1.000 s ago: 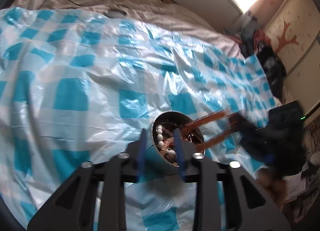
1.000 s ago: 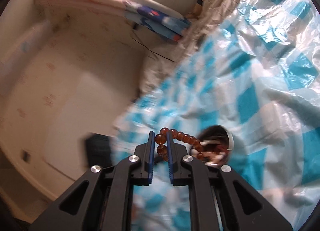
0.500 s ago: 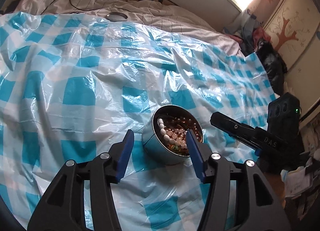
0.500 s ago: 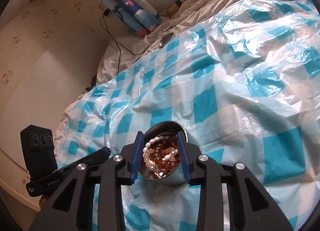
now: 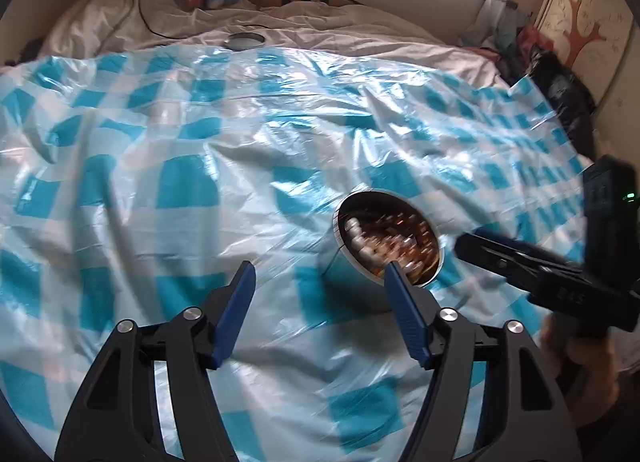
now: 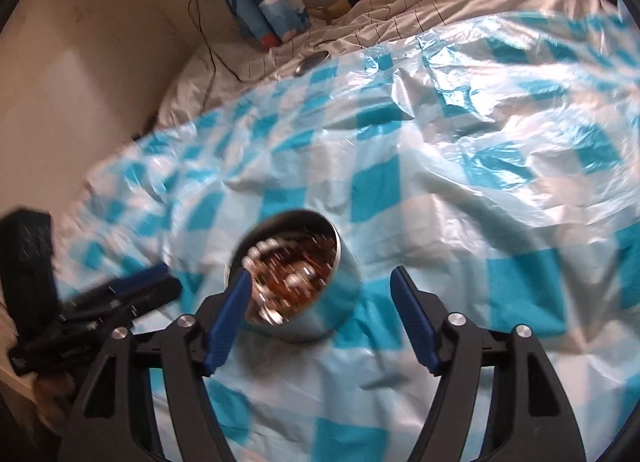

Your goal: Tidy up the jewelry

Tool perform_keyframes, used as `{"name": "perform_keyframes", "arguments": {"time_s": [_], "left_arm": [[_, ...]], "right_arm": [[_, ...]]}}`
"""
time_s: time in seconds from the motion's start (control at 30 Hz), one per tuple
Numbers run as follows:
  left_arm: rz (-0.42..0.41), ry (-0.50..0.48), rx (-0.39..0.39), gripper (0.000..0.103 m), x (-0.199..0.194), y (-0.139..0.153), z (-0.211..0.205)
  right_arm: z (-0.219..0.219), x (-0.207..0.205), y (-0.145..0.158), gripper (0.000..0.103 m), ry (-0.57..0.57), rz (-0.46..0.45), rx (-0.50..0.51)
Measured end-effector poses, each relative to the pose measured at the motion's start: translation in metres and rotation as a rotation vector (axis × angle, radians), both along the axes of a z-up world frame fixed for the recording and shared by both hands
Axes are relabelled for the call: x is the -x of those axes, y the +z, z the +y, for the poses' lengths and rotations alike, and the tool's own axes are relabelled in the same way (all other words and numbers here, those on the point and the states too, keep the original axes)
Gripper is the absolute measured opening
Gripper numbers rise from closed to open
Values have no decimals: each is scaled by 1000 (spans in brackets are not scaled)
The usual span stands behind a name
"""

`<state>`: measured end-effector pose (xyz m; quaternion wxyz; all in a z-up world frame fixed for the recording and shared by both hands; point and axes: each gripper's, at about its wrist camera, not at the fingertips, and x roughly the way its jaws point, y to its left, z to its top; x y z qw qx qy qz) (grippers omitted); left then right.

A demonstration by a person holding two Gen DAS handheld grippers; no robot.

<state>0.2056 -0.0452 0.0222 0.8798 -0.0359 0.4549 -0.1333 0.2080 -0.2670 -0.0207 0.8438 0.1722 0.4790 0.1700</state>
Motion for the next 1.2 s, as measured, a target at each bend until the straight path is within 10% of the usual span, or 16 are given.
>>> {"name": "perform_keyframes", "arguments": {"time_s": [0.3, 1.2], "left_arm": [[-93, 121, -81, 85, 27, 13, 13], [-197, 159, -168, 95, 100, 28, 7]], "right_arm": [[15, 44, 13, 87, 84, -67, 239], [25, 100, 21, 95, -11, -84, 224]]}}
